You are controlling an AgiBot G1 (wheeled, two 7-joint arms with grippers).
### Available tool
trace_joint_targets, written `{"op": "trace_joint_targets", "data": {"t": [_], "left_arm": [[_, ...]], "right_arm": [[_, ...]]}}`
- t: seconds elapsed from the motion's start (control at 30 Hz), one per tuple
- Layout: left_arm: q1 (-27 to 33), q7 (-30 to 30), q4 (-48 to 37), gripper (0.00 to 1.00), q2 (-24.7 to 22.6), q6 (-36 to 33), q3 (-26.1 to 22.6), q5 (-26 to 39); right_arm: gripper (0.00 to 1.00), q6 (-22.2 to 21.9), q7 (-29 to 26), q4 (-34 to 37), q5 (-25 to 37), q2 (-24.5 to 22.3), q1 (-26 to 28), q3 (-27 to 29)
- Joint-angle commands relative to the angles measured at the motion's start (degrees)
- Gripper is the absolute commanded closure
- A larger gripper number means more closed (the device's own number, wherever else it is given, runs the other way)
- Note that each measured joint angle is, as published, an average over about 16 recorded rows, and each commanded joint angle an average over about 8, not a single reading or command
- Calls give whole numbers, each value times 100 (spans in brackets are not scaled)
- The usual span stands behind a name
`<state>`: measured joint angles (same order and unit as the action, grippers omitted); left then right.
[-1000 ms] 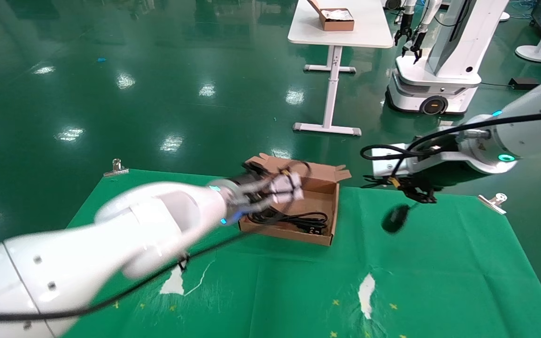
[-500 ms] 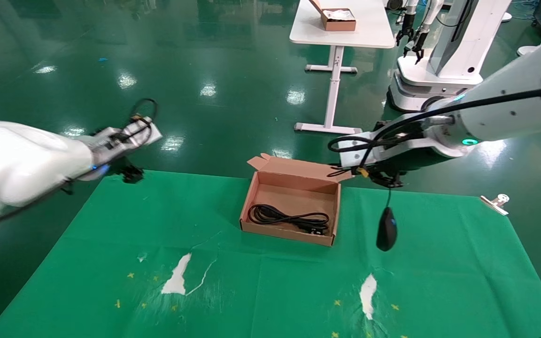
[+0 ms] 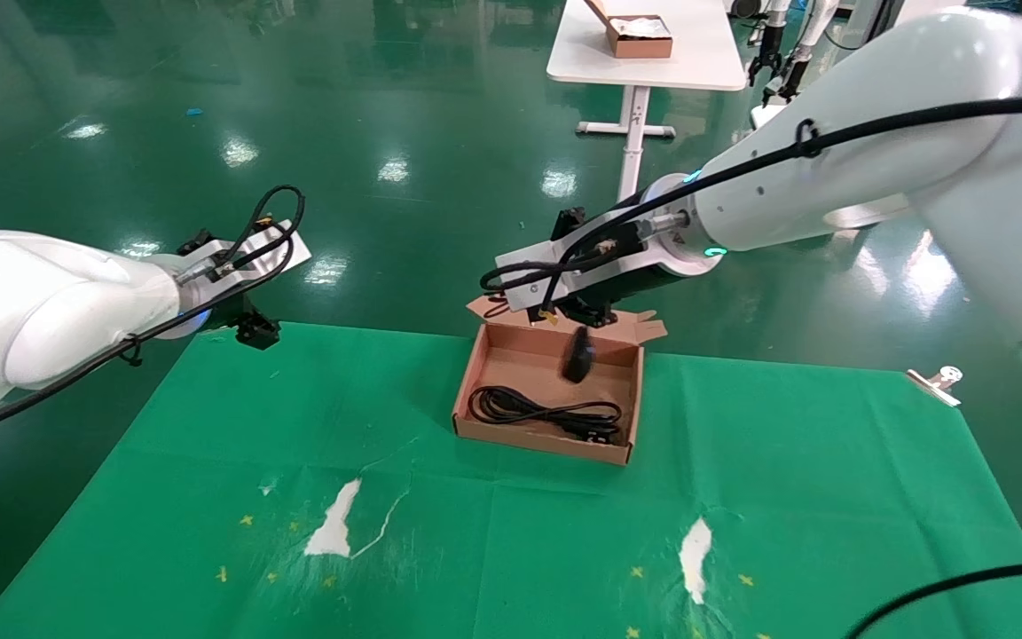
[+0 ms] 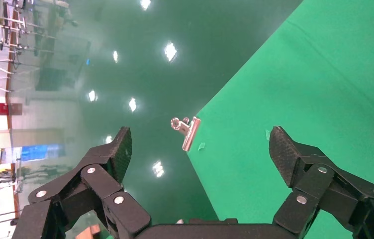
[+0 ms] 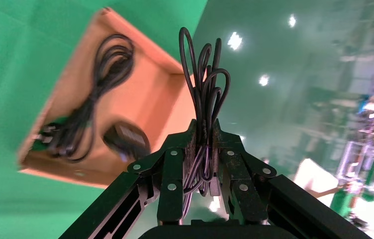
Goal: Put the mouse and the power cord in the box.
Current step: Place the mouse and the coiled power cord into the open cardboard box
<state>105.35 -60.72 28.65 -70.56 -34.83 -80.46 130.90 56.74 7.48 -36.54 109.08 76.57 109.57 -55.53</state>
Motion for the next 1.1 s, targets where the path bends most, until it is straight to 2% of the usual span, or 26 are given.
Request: {"op": "trace_joint_targets", "data": {"t": [0.03,0.13,0.23,0.47,0.5,0.73,0.77,1.1], "left_arm": [[1,19,-19,0,-7,6,3,-13],[3,43,-41,0,-15,13,6,-30],[4,64,-62,0,-22,20,9,-45],[7,106,-102,0,-37,32,16,-74],[7,112,-108,0,-39,34,17,-78],[9,136,-135,0,-44,40,22,-100],[9,137,-137,0,-44,40,22,-103],[7,141,-137,0,-44,42,23,-105]], "right_arm": [[100,-288,406,352,-122,169,-21,2],[100,-898,685,421,-408,194,-265,-101],[100,-1306,869,400,-699,205,-505,-278],[100,-1559,1125,439,-1214,200,-823,-811],[97,-1584,1133,481,-1264,197,-845,-879],[9,-1774,1094,754,-1454,200,-933,-1160],[0,-1789,1091,768,-1464,201,-939,-1174],[0,-1775,1094,753,-1453,197,-937,-1161]]}}
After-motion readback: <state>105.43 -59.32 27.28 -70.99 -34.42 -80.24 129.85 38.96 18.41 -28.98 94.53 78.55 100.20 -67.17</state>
